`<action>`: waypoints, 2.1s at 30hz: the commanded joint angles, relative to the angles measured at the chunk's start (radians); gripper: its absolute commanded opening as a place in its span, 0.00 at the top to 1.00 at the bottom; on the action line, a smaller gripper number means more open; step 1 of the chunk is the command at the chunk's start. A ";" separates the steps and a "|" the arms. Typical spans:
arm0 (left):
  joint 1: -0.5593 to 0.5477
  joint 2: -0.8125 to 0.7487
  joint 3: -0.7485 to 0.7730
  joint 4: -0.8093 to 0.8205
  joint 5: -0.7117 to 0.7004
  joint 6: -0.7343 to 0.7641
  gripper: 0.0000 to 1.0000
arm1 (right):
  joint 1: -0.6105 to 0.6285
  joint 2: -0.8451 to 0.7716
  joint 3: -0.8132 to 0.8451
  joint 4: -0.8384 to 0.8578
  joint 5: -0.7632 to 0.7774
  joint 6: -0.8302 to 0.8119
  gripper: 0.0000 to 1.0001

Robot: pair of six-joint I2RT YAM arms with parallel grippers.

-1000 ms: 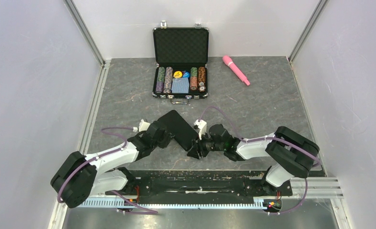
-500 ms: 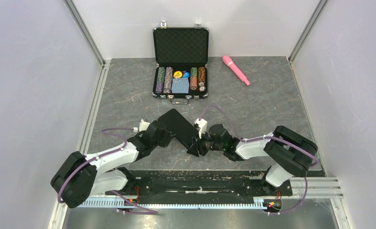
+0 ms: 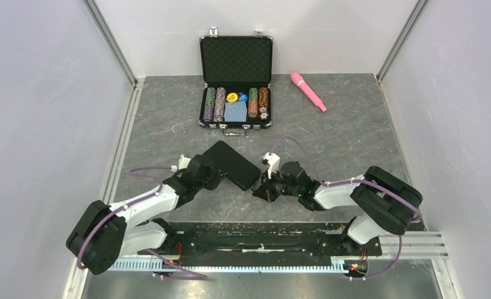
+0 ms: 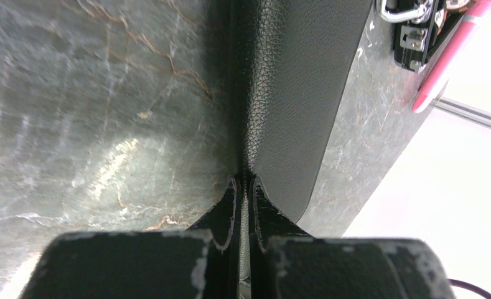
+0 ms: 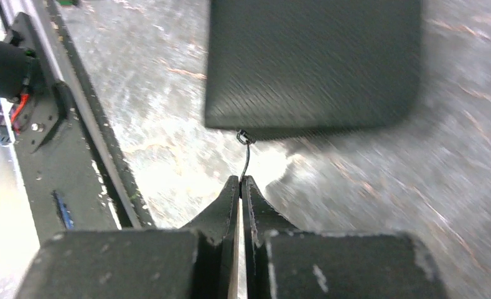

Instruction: Sort the hair-cutting tools

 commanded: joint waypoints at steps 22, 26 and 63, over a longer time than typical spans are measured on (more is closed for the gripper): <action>0.062 0.397 0.380 -0.058 0.318 0.606 0.27 | 0.060 -0.143 -0.004 -0.202 0.034 -0.142 1.00; 0.051 0.323 0.350 -0.067 0.273 0.594 0.09 | 0.060 -0.115 0.026 -0.180 0.047 -0.121 1.00; -0.020 0.281 0.270 -0.168 0.328 0.636 0.86 | 0.031 -0.182 0.053 -0.304 0.187 -0.160 1.00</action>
